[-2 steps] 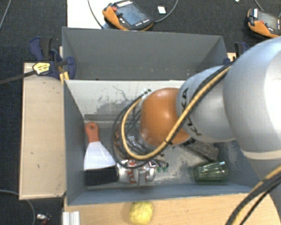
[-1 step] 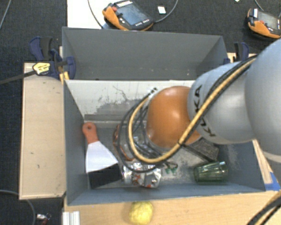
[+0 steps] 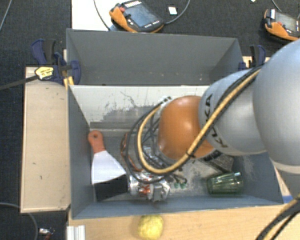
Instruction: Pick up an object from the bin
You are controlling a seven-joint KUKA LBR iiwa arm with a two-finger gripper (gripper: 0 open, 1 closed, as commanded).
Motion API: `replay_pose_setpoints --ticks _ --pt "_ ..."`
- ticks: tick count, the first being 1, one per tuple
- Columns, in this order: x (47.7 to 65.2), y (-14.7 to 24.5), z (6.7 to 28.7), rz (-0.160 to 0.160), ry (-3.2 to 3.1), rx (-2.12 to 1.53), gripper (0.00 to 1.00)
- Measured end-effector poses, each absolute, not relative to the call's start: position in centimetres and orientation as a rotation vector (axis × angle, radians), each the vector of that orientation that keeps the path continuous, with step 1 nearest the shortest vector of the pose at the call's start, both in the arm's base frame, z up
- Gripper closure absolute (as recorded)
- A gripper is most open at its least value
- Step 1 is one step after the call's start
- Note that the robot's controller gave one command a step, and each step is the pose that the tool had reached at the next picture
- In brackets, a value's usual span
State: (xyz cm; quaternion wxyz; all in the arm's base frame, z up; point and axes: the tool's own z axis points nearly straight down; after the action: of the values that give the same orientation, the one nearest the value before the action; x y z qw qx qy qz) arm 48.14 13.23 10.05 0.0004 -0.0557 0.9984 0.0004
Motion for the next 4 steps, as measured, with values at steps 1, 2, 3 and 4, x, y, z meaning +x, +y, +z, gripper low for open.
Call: replay_pose_setpoints --ticks 1,2,3,4 --pt "48.0 12.6 7.3 0.007 3.116 -0.201 0.00" --pt "48.5 12.2 7.0 0.006 3.131 0.028 1.00" --pt "48.5 12.2 7.0 0.006 3.131 0.030 1.00" --pt "48.3 12.1 11.0 0.003 3.140 0.030 1.00"
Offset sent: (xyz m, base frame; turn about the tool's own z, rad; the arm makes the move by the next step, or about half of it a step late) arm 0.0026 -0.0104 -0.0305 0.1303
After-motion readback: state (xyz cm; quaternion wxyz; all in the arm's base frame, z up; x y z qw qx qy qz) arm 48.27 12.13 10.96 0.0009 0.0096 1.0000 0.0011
